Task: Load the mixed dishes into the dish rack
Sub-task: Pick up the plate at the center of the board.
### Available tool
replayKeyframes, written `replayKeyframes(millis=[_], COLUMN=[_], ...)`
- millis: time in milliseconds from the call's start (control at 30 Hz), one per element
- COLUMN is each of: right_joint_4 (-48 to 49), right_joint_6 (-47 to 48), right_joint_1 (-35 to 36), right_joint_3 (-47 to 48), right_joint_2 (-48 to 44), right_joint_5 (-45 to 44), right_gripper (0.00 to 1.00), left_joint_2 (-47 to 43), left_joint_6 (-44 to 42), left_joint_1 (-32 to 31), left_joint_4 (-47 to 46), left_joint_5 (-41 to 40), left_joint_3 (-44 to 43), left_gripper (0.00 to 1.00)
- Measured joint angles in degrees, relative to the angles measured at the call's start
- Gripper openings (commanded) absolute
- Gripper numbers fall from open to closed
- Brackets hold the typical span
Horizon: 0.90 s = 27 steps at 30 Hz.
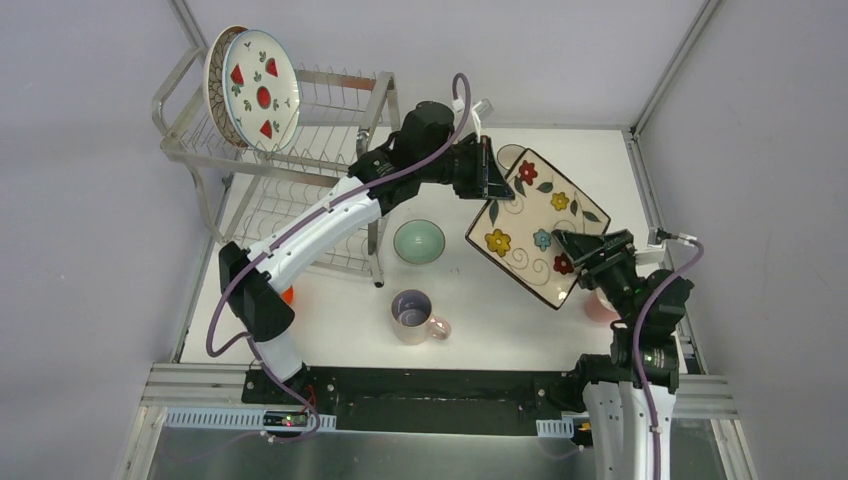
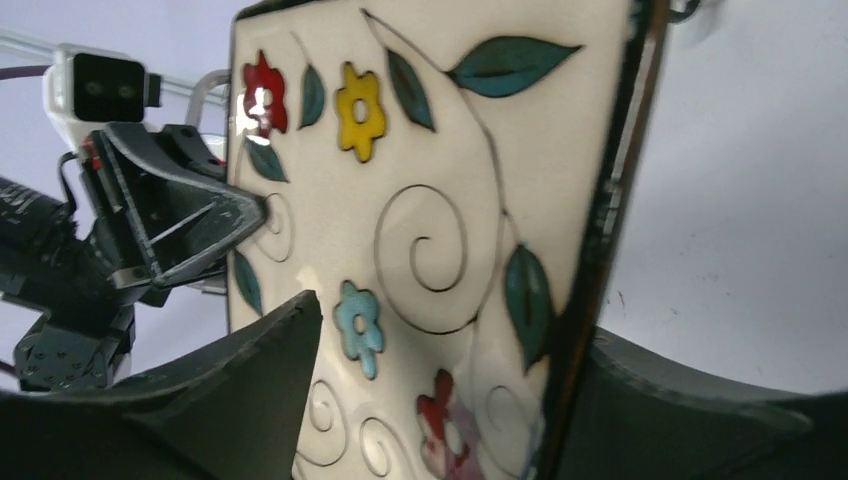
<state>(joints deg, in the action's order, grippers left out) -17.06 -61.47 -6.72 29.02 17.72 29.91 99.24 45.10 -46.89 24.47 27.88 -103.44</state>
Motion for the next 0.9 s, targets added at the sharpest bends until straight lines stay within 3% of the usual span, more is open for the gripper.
replayKeyframes(millis=[100, 267, 900], right_joint_4=[-2.08, -3.91, -4.42], right_joint_6=[0.35, 1.03, 2.45], right_joint_1=[0.04, 0.09, 0.11], right_joint_3=[4.28, 8.68, 7.56], right_joint_2=[0.55, 0.61, 0.17], right_joint_5=[0.28, 0.33, -1.2], right_gripper=[0.99, 1.0, 1.0], left_joint_2=[-0.92, -2.4, -5.64], left_joint_6=[-0.31, -0.57, -12.41], left_joint_1=[0.0, 0.0, -0.24], left_joint_4=[-0.2, -1.57, -1.7], left_joint_5=[-0.33, -0.98, -13.38], left_joint_3=[-0.02, -0.17, -0.24], left_gripper=[0.0, 0.0, 0.0])
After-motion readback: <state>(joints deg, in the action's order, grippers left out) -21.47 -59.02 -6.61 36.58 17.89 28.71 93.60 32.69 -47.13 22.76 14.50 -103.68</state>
